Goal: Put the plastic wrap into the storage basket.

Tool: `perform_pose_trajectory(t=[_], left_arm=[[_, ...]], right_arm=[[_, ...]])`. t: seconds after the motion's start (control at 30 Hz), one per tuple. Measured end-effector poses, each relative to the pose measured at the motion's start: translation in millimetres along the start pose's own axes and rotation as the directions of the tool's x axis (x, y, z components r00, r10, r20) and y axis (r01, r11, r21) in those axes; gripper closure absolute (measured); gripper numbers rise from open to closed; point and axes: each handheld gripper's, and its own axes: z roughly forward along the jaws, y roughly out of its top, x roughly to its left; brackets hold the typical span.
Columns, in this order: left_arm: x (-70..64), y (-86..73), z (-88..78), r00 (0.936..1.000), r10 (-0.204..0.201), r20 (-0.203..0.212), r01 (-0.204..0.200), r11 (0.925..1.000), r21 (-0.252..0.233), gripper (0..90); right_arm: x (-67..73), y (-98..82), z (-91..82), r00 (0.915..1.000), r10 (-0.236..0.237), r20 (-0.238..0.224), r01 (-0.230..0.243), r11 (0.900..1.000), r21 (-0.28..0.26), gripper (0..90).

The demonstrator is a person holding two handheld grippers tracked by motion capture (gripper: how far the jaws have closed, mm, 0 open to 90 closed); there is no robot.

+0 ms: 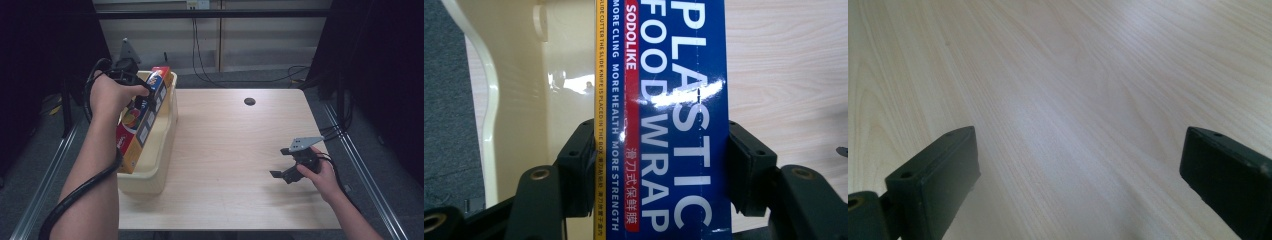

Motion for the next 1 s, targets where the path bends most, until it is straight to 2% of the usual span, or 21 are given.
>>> perform_pose_trajectory(t=[0.5,1.0], left_arm=[[8.7,-2.8,-8.7,0.9997,-0.021,-0.013,0.021,0.9997,-0.011,40.6],[14.9,-5.9,1.9,0.9988,-0.045,-0.017,0.045,0.999,0.004,40.6]], right_arm=[[0.0,0.0,0.2,1.0,-0.006,0.002,0.006,1.0,-0.002,2.1],[0.2,-0.1,1.4,1.0,-0.006,0.004,0.006,1.0,0.002,2.1]])
